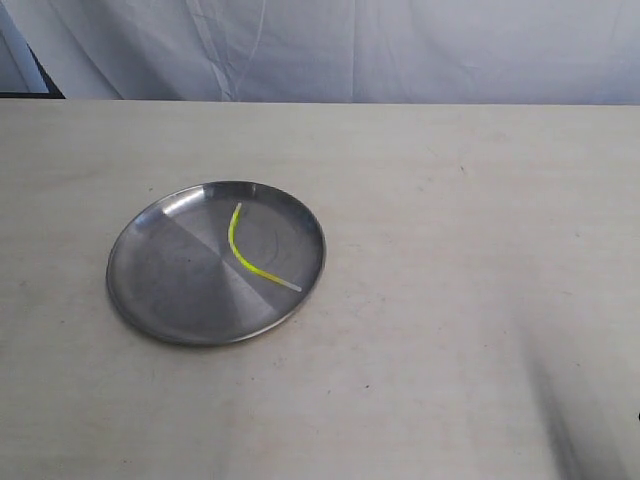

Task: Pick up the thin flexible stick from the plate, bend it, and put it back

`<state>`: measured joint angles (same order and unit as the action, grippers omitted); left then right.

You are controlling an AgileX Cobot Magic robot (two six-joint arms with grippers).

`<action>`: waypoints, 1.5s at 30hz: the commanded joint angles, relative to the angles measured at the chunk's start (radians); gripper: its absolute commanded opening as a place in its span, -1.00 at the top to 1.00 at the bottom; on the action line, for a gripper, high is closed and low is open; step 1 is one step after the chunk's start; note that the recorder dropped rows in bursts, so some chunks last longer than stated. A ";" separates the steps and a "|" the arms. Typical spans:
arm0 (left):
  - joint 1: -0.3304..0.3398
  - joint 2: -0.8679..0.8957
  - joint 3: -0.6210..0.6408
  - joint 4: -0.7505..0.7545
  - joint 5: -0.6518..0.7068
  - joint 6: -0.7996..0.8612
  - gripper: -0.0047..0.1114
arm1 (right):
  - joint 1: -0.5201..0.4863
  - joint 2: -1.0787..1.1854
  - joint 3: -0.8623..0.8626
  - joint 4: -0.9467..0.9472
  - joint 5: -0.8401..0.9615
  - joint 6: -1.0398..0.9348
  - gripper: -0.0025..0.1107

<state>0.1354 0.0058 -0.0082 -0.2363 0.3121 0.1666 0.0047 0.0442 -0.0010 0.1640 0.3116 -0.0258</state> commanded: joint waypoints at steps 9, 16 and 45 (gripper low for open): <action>-0.008 -0.006 0.008 0.133 -0.098 -0.007 0.92 | -0.005 -0.007 0.001 0.000 -0.007 -0.001 0.96; -0.008 -0.006 0.008 0.143 -0.096 -0.007 0.92 | -0.005 -0.007 0.001 0.000 -0.007 -0.001 0.96; -0.008 -0.006 0.008 0.143 -0.096 -0.007 0.92 | -0.005 -0.007 0.001 0.000 -0.007 -0.001 0.96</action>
<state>0.1354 0.0058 -0.0042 -0.0974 0.2299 0.1651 0.0047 0.0442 -0.0010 0.1658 0.3116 -0.0260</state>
